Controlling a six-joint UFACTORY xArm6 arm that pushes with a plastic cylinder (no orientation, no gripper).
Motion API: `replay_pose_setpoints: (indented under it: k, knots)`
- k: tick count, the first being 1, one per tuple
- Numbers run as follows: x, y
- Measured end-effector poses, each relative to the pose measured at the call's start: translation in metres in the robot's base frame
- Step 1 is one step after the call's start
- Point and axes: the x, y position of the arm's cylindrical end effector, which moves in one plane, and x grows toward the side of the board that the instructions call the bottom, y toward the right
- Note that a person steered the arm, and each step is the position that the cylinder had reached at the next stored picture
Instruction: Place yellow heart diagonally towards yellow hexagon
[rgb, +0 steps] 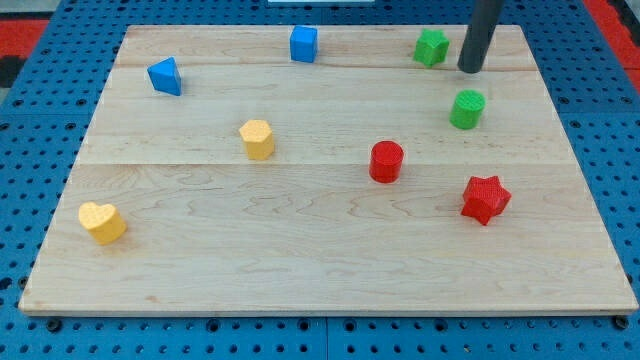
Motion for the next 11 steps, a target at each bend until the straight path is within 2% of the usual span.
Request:
replay_pose_setpoints:
  k: [1,2,3,7,8,10,11]
  knots:
    - [0.030,-0.078]
    - [0.031,-0.144]
    - [0.049,-0.170]
    - [0.249,-0.276]
    - [0.263,-0.291]
    - [0.273,-0.365]
    - [0.285,-0.382]
